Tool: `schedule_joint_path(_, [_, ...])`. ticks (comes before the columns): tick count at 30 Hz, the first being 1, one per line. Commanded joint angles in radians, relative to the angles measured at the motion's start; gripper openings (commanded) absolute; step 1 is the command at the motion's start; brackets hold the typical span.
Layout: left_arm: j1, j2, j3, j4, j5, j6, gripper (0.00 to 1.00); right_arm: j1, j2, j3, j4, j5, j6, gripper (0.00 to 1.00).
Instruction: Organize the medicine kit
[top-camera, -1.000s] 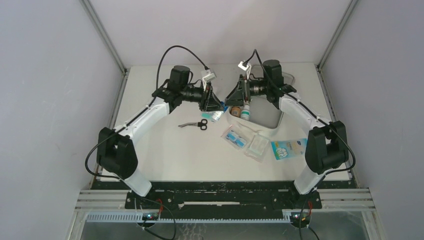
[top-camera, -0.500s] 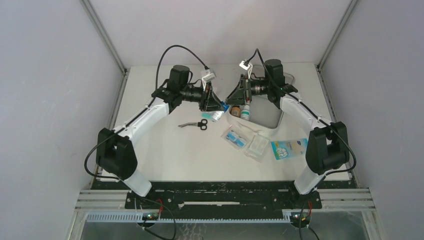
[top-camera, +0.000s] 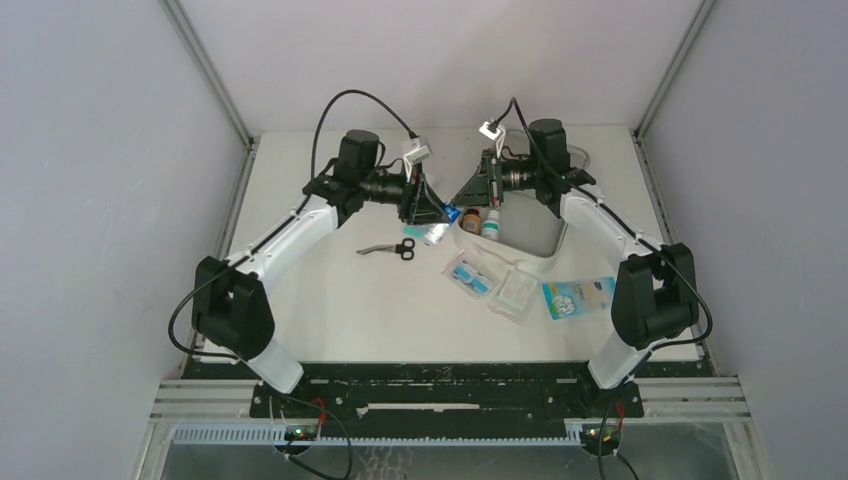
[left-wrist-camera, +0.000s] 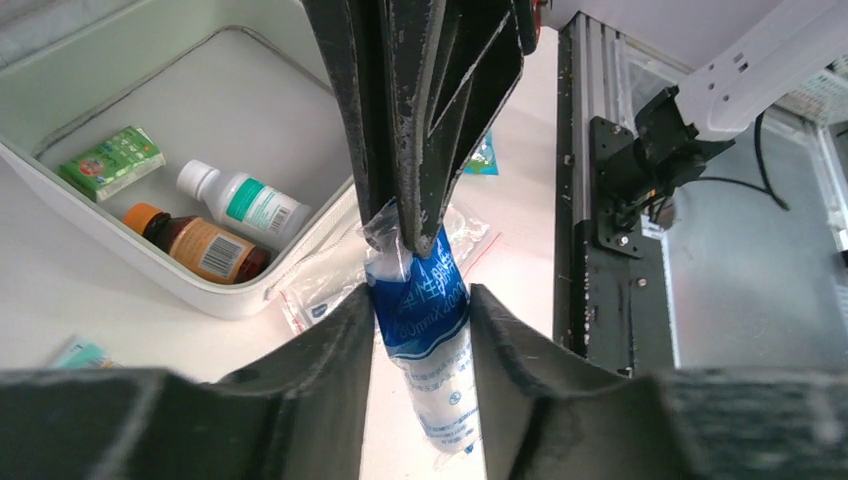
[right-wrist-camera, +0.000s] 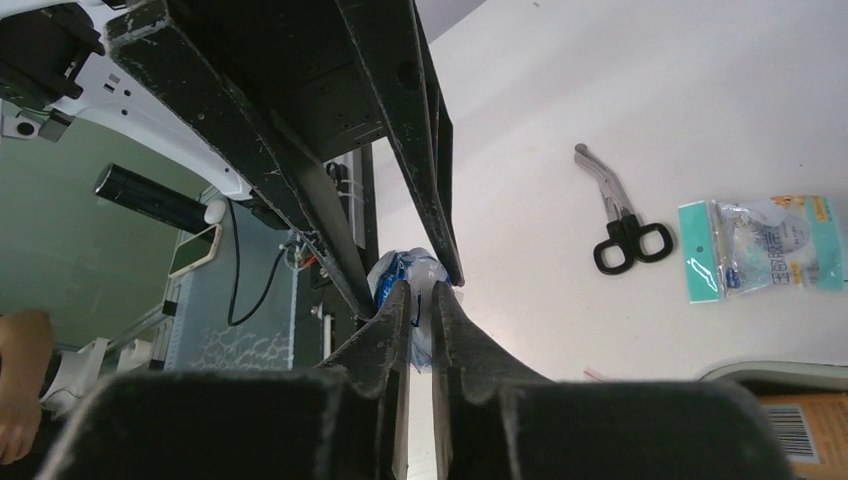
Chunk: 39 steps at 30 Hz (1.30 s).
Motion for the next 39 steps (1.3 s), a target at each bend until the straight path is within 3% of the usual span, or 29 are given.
schedule_joint_path(1, [-0.002,-0.037,-0.008,0.029,-0.020,0.005,0.50,-0.035,-0.017,0.003,0.014,0.004,-0.003,0.03])
schedule_joint_path(6, [0.009,-0.032,0.014,-0.018,-0.061,0.037,0.67,-0.107,-0.035,0.003,-0.060,0.026,-0.084,0.00])
schedule_joint_path(10, [0.033,-0.036,0.018,-0.031,-0.081,0.041,0.74,-0.188,-0.034,0.018,-0.187,0.067,-0.226,0.00])
schedule_joint_path(14, [0.051,-0.050,0.014,-0.073,-0.110,0.087,0.74,-0.277,0.020,0.094,-0.413,0.129,-0.428,0.00])
schedule_joint_path(23, [0.059,-0.103,-0.024,-0.112,-0.151,0.152,0.75,-0.378,0.242,0.308,-0.750,0.224,-0.752,0.01])
schedule_joint_path(30, [0.058,-0.121,-0.027,-0.126,-0.162,0.167,0.74,-0.373,0.369,0.340,-0.785,0.240,-0.792,0.02])
schedule_joint_path(39, [0.058,-0.128,-0.024,-0.136,-0.167,0.165,0.74,-0.325,0.496,0.350,-0.699,0.243,-0.667,0.03])
